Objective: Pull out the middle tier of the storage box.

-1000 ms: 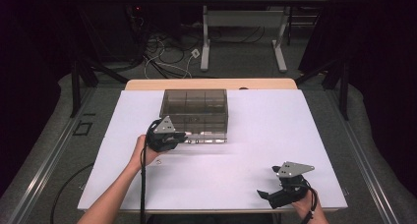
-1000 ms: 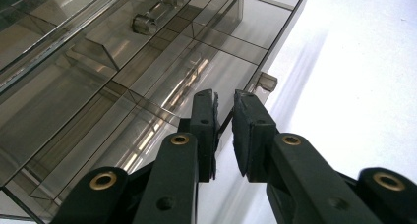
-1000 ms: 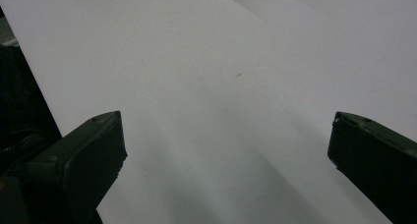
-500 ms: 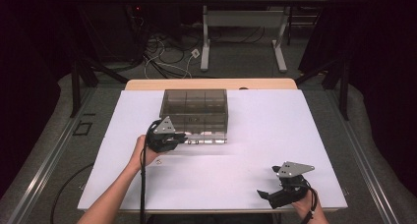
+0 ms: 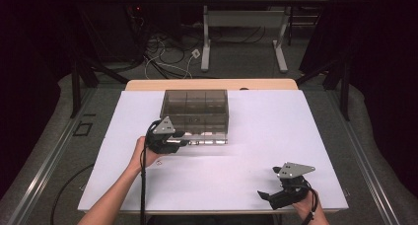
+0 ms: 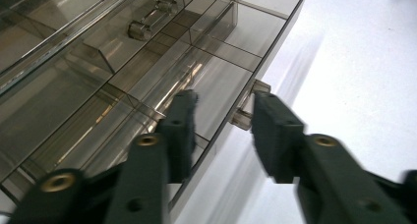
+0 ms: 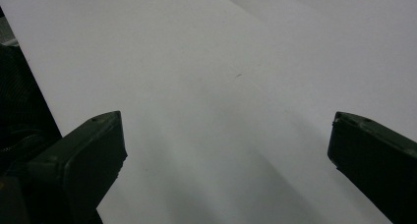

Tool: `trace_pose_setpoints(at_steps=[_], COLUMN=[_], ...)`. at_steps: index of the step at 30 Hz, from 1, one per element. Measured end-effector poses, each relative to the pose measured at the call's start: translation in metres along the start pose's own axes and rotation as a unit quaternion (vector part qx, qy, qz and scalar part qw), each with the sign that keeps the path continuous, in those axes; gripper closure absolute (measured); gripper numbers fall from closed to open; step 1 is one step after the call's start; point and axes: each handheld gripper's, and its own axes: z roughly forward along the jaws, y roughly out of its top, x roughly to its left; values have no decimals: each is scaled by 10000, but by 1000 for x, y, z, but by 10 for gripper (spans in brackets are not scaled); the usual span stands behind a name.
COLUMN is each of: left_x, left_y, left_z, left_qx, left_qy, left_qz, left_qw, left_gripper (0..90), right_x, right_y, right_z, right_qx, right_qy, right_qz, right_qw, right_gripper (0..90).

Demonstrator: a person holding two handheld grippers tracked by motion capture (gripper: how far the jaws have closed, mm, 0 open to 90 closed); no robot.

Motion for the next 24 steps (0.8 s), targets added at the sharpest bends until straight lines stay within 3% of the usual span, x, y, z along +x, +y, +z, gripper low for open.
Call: trace_pose_setpoints(at_steps=[4, 7, 12, 14, 24], left_x=[-4, -7, -12, -13, -18], left_y=[1, 2, 2, 2, -8], left_z=[-4, -7, -13, -16, -31], left_qx=[-69, 14, 26, 30, 26], left_qy=[139, 221, 341, 300, 429], left_qz=[-107, -165, -256, -316, -477], left_qw=[9998, 9996, 9991, 9990, 9979], left_gripper=[443, 353, 264, 210, 137], right_x=[0, 0, 0, 0, 0], right_y=[0, 0, 0, 0, 0], right_z=[0, 0, 0, 0, 0], right_qx=[7, 14, 6, 23, 19], right_qy=[-6, -15, -21, -21, -28], right_qz=[11, -6, -8, 7, -6], right_qw=[10000, 10000, 10000, 10000, 10000], right_gripper=[5, 5, 5, 5, 5])
